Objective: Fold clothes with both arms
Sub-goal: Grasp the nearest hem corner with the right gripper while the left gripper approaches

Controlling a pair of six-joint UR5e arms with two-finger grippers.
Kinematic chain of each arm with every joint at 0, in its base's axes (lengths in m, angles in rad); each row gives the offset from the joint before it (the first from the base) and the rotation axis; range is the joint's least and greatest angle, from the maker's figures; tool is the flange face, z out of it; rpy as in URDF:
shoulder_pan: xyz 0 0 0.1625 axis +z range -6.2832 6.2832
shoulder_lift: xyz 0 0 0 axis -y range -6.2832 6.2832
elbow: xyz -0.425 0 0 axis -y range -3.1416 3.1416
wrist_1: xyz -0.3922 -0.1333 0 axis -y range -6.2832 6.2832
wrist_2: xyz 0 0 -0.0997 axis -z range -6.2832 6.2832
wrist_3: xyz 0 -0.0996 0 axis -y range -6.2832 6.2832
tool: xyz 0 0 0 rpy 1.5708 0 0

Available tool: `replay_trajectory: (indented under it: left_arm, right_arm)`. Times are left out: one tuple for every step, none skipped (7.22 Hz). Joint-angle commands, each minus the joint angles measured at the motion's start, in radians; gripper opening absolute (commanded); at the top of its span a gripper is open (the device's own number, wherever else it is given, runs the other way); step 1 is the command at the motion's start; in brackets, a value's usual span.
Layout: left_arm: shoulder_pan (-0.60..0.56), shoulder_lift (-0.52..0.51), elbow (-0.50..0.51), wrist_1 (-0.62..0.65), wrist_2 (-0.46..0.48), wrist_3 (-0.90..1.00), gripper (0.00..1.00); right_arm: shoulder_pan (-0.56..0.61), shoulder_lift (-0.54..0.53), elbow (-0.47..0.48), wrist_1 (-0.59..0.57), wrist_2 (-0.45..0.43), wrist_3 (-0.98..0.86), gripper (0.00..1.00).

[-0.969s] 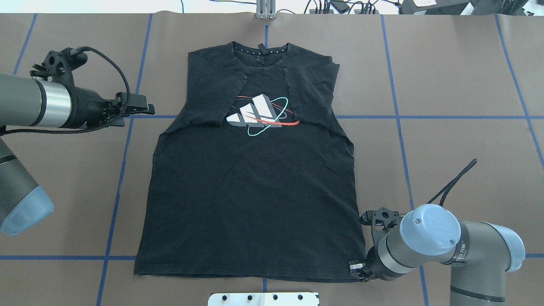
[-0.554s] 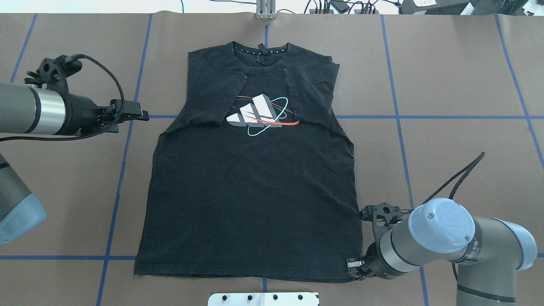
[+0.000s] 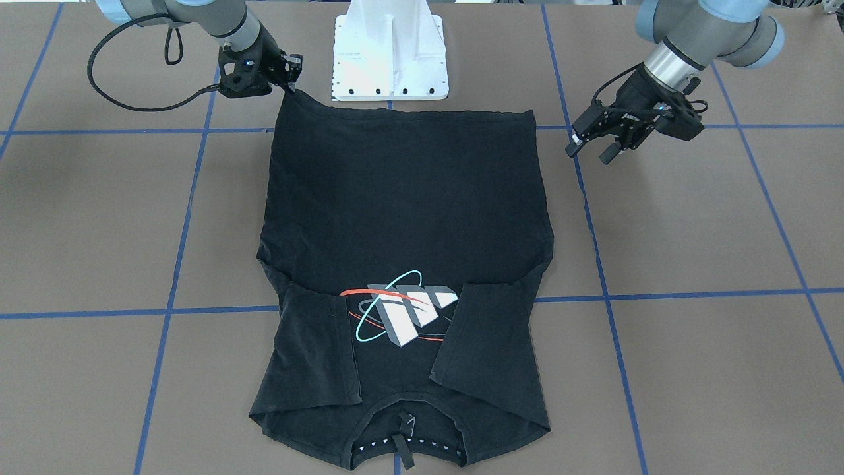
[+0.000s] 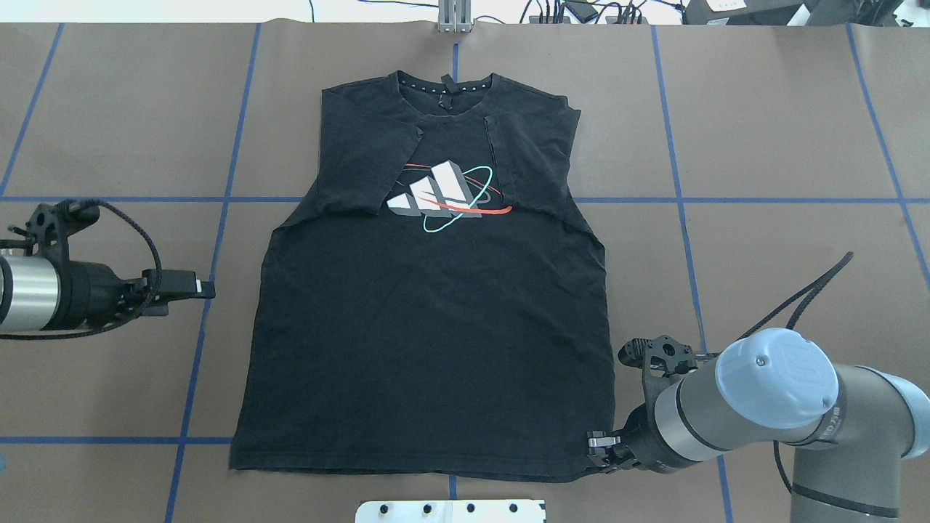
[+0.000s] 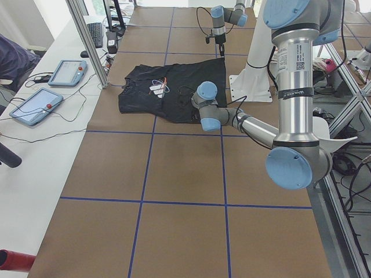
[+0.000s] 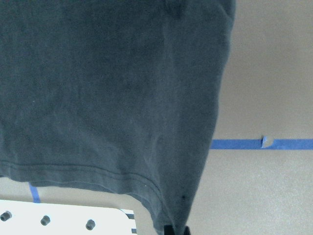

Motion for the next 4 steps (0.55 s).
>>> replay_trajectory:
  left_arm:
    - [0.199, 0.05, 0.001, -0.052, 0.104, -0.154, 1.0]
    - [0.306, 0.047, 0.001, -0.052, 0.184, -0.255, 1.0]
    - [0.362, 0.044, -0.001, -0.052, 0.221, -0.287, 1.0]
    - [0.381, 0.044, 0.001, -0.052, 0.224, -0.289, 1.0]
  right_arm:
    - [0.011, 0.018, 0.019, 0.003, 0.01, 0.009, 0.0]
    - [0.02, 0.02, 0.022, 0.003, 0.012, 0.009, 0.0]
    - [0.023, 0.021, 0.03, 0.003, 0.012, 0.009, 0.0]
    - [0.025, 0.02, 0.033, 0.003, 0.014, 0.009, 0.0]
